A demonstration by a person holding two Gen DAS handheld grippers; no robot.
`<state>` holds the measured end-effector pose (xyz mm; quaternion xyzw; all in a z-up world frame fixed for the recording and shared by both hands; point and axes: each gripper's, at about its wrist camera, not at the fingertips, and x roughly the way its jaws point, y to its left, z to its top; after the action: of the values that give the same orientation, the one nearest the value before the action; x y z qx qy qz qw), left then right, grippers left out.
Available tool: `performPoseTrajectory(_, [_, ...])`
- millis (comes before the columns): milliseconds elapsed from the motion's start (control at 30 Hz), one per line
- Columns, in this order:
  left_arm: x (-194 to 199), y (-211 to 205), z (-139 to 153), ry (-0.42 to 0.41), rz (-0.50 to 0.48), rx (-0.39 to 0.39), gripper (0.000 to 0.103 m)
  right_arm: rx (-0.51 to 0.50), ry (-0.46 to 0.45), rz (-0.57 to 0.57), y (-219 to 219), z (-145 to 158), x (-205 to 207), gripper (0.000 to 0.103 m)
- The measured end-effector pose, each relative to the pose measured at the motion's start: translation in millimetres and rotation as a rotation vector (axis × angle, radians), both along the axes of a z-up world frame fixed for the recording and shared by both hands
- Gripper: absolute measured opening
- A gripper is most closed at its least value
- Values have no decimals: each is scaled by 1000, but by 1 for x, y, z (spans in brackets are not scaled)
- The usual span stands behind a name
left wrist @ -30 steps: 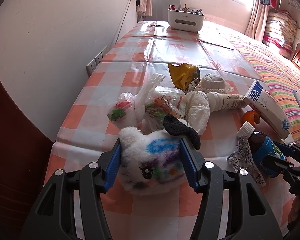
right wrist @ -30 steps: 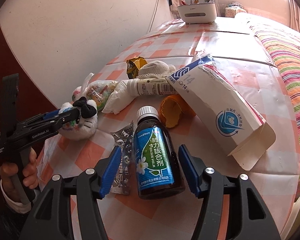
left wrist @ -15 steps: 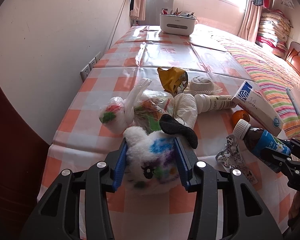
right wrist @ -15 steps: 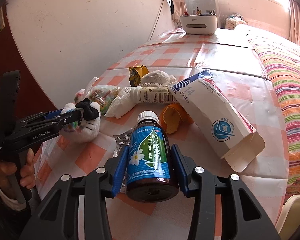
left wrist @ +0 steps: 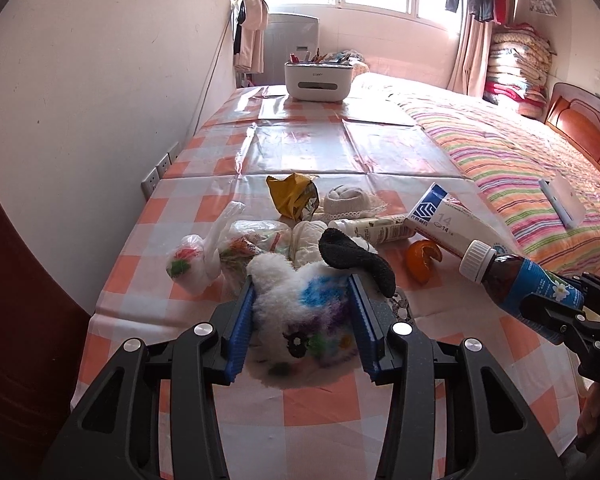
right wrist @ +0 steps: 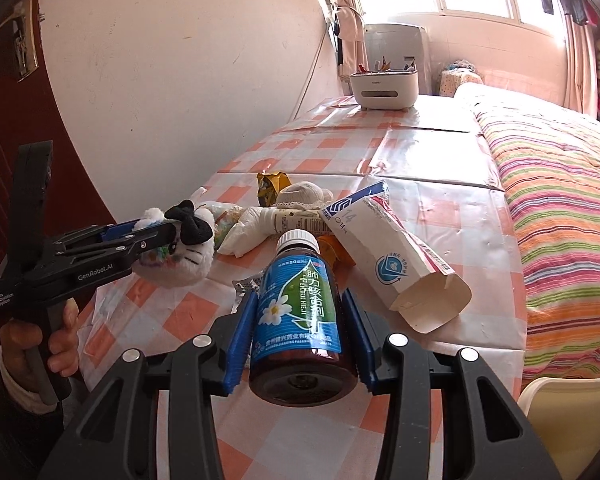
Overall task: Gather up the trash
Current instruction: 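Carry the blue medicine bottle with the right gripper over the cream bin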
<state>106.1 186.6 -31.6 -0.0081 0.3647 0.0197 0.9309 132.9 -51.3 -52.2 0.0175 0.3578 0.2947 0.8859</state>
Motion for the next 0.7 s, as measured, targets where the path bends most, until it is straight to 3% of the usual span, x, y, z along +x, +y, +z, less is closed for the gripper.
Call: performPoseTrajectory(700, [-20,-107,14,-59,-211,28,44,27,-85,-190,-87,21,-47,42])
